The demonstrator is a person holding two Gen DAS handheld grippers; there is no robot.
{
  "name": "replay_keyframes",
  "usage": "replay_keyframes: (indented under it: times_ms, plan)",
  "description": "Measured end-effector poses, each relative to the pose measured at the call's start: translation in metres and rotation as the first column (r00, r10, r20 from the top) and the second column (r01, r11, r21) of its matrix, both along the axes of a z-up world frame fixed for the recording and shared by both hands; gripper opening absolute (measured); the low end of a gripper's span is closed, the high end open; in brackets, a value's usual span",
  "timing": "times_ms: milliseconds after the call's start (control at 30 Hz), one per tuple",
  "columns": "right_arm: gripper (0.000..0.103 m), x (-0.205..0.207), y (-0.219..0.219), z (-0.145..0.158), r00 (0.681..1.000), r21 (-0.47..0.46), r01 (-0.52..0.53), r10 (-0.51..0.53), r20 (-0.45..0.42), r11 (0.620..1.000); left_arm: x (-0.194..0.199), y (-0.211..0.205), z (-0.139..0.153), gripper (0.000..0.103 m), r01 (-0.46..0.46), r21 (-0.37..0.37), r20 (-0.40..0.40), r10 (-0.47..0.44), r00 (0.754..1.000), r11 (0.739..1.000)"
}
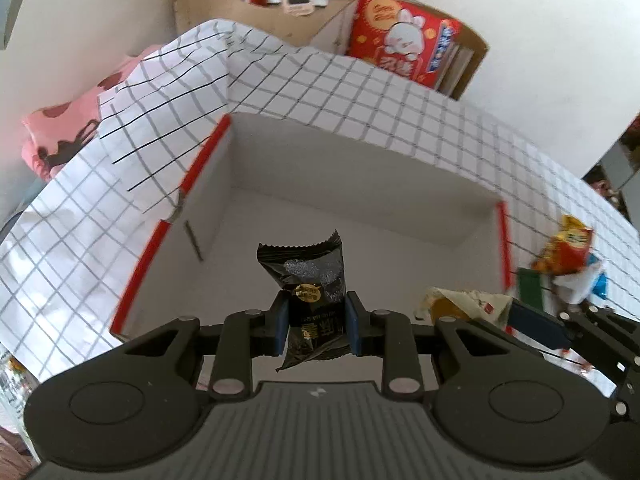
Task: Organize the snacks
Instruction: 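Carry the black packet with the left tool while the right tool carries the bun snack over the box, then open the left tool to drop the black packet while the right tool drops the bun snack into the box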
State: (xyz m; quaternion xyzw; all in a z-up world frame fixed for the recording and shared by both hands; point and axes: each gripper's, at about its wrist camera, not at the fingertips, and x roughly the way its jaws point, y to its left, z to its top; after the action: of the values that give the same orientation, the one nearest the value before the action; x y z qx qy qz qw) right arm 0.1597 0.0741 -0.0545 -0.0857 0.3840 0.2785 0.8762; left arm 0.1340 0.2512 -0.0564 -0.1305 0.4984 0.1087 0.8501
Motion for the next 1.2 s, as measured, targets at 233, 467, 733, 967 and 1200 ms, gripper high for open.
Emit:
replay_keyframes:
  times_ms: [233,467,733,967,1200]
  plan:
    - [0.024,0.016,0.023,-0.028,0.998,-0.047,-0.028,0.025,-0.06,0.998,0.015,0.014,-0.027,0.028,-0.001,0.031,-0.069,0.003,0.998,1.0]
    - [0.025,0.022,0.036,-0.047,0.992,-0.084,-0.048,0.038,-0.118,0.995,0.025,0.013,-0.051,0.028,0.017,0.025,-0.132,-0.013,0.991,1.0]
    - [0.026,0.019,0.042,-0.055,0.99,-0.127,-0.072,0.055,-0.129,0.989,0.026,0.009,-0.063,0.028,0.032,0.021,-0.168,-0.028,0.985,0.999]
    - [0.028,0.019,0.046,-0.056,0.991,-0.157,-0.08,0.061,-0.121,0.984,0.025,0.012,-0.063,0.035,0.016,0.018,-0.168,-0.013,0.986,1.0]
    - [0.033,0.015,0.036,-0.044,0.991,-0.126,-0.07,0.055,-0.119,0.99,0.015,0.011,-0.049,0.045,0.008,0.013,-0.121,-0.006,0.993,1.0]
